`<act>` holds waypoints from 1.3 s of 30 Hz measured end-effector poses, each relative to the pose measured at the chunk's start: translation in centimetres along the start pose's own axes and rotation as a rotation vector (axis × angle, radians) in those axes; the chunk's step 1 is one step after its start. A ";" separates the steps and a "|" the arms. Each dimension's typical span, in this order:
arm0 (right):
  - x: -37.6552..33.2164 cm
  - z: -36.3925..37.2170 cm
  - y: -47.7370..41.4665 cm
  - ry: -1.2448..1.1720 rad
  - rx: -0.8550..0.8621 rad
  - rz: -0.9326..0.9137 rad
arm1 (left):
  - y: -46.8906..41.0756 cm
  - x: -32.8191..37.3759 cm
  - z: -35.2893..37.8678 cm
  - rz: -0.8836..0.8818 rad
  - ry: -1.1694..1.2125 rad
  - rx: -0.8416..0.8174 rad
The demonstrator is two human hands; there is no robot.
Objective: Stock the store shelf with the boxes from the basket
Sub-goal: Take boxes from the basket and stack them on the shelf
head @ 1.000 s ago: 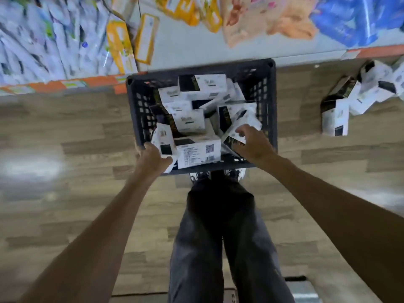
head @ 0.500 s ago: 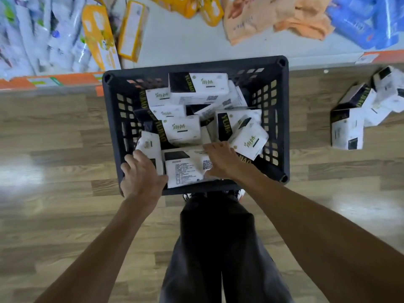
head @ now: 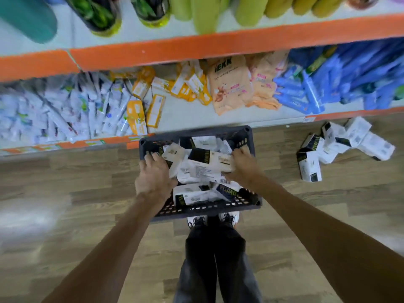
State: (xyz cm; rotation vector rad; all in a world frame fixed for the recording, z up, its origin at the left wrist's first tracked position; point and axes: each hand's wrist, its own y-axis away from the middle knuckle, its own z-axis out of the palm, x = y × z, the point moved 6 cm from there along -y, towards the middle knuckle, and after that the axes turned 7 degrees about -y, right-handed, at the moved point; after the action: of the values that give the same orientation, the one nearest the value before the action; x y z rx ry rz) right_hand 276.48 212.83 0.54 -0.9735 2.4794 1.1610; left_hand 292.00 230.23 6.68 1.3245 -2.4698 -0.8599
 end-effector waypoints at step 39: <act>-31.9 -58.3 22.3 -0.041 0.680 -0.456 | 18.6 -6.7 -61.3 0.506 0.559 0.699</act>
State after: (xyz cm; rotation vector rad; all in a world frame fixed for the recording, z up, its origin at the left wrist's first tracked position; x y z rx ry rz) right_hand 289.48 194.43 66.86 -1.1709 2.1847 0.1686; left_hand 309.79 219.42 67.66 0.8266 -2.4900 0.4710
